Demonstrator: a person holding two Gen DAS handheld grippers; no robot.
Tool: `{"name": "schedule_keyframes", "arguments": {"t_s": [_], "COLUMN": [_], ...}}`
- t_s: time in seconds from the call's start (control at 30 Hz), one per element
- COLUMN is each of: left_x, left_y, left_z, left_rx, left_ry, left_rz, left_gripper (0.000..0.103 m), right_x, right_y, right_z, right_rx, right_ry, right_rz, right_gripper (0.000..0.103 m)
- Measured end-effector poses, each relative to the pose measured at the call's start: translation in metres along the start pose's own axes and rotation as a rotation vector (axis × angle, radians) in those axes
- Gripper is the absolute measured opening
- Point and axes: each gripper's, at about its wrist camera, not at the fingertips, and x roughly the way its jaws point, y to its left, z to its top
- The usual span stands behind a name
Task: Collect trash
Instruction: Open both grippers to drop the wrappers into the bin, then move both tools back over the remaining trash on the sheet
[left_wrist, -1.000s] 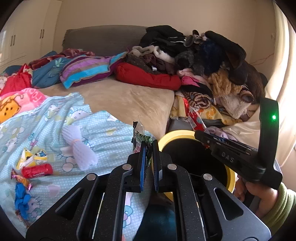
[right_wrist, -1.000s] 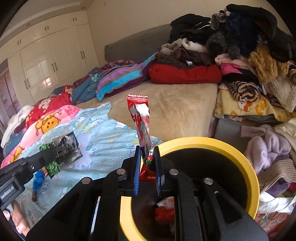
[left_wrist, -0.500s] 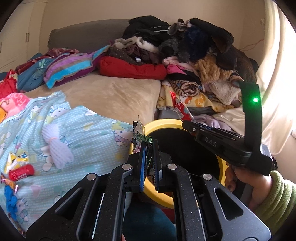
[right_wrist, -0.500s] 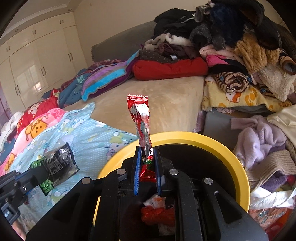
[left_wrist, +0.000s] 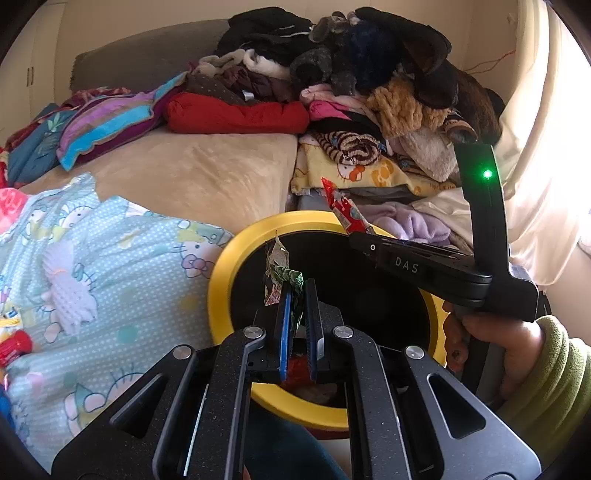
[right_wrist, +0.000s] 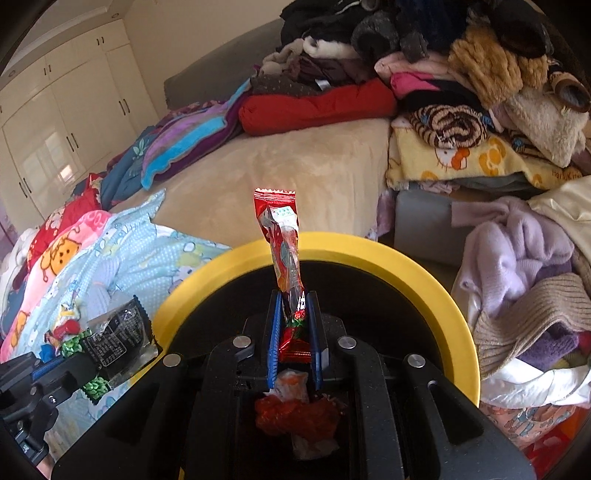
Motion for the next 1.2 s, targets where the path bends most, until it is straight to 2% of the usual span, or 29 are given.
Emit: {"name": "schedule_keyframes", "arguments": {"t_s": [0.17,0.27,0.3,0.33,0.4,0.47,0.53,0.83,1.2], "left_x": [0.015,0.021,0.022,0.021,0.018,0.015,0.011,-0.01,-0.039], "left_y": [0.001,0.004,0.006,0.009,0.012,0.015,0.018,0.032,0.053], "left_z": [-0.001,-0.002,-0.002,-0.003,-0.003,-0.002,-0.002,0.002,0.001], "left_rx": [-0.008,-0.025,-0.036,-0.051,-0.067,-0.078,-0.088,-0.112,-0.134], "left_ry": [0.019,0.026,0.029,0.026,0.009,-0.004,-0.015,-0.064,-0.118], "left_rz": [0.005,0.016,0.02,0.025,0.034,0.04,0.052,0.101,0.177], "left_gripper": [0.004,0.005,0.014,0.034,0.058,0.062,0.075,0.088,0.091], "right_x": [0.005,0.004,0.003,0.002,-0.002,-0.006,-0.009,-0.02,-0.031], "right_y": [-0.005,-0.008,-0.01,-0.012,-0.012,-0.011,-0.009,0.003,0.035], "right_z": [-0.004,-0.005,-0.004,-0.003,-0.002,0.0,0.002,0.007,0.008], "right_rx": [-0.012,0.003,0.015,0.022,0.024,0.03,0.03,0.012,-0.04], "right_ry": [0.036,0.042,0.042,0.036,0.021,0.005,-0.006,-0.047,-0.082], "right_rz": [0.019,0.023,0.03,0.033,0.026,0.026,0.026,0.031,0.063], "right_gripper": [0.014,0.018,0.025,0.031,0.039,0.045,0.048,0.062,0.071]}}
